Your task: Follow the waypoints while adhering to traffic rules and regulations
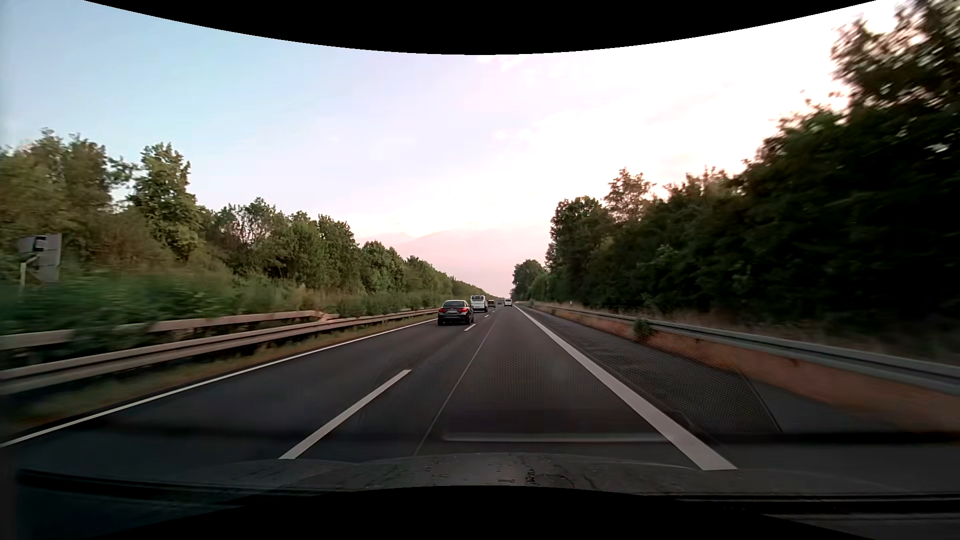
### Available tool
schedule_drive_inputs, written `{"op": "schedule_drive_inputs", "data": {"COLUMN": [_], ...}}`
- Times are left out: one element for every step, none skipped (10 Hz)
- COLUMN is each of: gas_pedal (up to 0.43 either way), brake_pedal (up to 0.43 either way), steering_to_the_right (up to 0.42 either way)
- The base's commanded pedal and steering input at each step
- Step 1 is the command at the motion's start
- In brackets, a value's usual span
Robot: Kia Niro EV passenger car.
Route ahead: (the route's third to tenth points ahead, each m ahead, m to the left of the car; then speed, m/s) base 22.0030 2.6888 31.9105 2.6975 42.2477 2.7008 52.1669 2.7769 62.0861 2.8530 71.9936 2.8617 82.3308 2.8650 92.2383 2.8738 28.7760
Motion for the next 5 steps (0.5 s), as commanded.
{"op": "schedule_drive_inputs", "data": {"gas_pedal": [0.268, 0.268, 0.268, 0.268, 0.268], "brake_pedal": [0.0, 0.0, 0.0, 0.0, 0.0], "steering_to_the_right": [-0.004, -0.004, -0.004, -0.004, -0.004]}}
